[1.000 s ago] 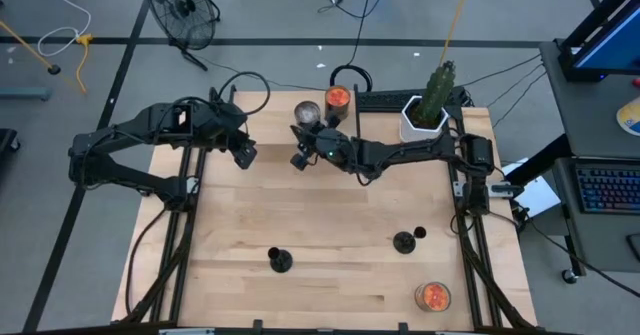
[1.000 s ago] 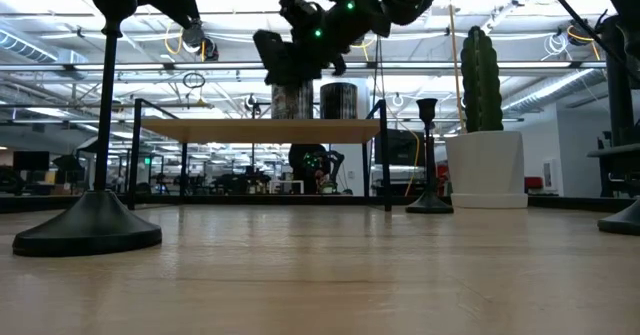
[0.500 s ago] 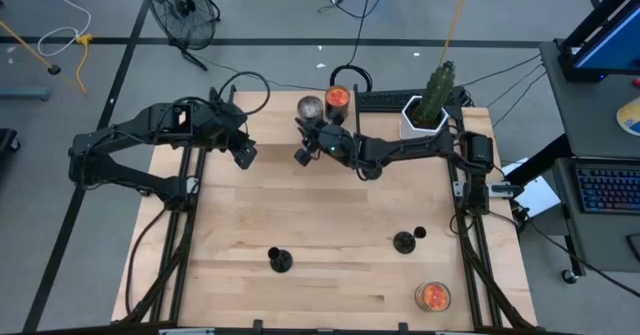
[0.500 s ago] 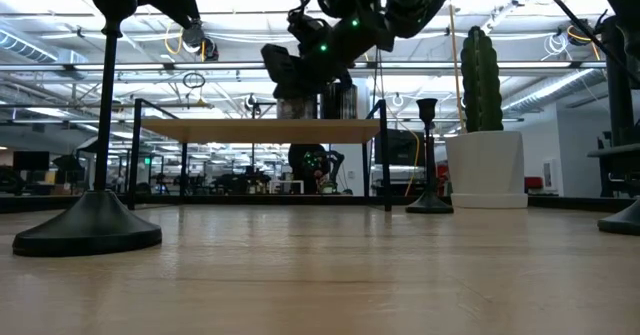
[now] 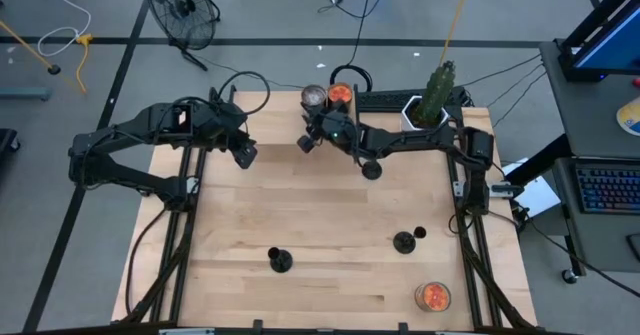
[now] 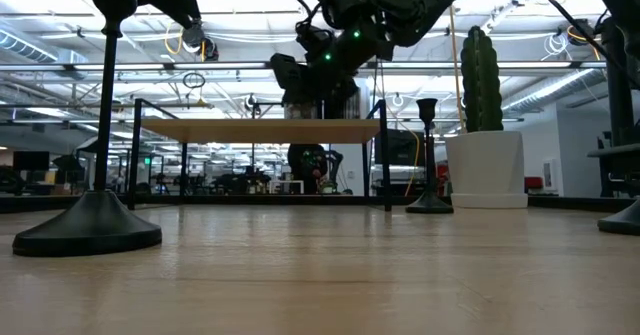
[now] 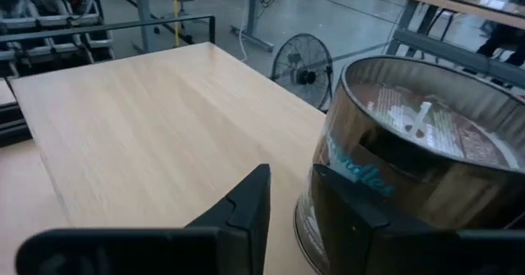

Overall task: Pick & Place candle stick holders
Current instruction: Put the left silver scented candle on the shelf, then put the silver scented candle on the shelf

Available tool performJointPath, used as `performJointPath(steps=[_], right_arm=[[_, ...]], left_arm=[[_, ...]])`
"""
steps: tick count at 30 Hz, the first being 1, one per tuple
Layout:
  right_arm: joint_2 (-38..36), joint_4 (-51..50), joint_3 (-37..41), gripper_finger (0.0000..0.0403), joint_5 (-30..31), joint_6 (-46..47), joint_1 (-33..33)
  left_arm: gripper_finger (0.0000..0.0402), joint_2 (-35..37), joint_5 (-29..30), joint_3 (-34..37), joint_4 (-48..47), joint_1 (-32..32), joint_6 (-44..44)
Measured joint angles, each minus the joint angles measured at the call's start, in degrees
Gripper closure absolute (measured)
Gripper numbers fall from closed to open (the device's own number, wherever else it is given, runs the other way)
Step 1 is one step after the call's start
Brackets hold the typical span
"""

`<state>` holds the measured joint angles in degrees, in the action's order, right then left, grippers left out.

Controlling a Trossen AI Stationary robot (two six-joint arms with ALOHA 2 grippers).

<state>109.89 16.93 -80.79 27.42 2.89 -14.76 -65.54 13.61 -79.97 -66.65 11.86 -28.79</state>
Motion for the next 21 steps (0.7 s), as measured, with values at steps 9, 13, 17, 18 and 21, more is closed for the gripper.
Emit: performJointPath(steps=[9,13,17,18,21], right_arm=[[-1.43,-1.02,0.20,0.0319,-2.11,0.79,3.78],[-6.09,-0.82,-0.01,0.0319,-0.99,-3.78,7.86],[-12.84,-6.70,0.00,0.0319,5.93,-7.34,11.22],[-14.79,-9.26,0.01,0.0319,8.64,-7.71,11.87],[-20.53,-16.90,-0.02,0.0319,15.45,-7.98,13.45]], left_arm=[[0.0270,0.00,-0.42,-0.01,0.04,0.00,0.01],[0.0270,0.00,-0.48,-0.01,0.07,0.00,0.40],[0.0270,0.00,-0.48,0.00,0.07,0.00,0.43],[0.0270,0.00,-0.48,-0.01,0.07,0.00,0.44],[0.0270,0.00,-0.46,0.00,0.10,0.00,0.46]])
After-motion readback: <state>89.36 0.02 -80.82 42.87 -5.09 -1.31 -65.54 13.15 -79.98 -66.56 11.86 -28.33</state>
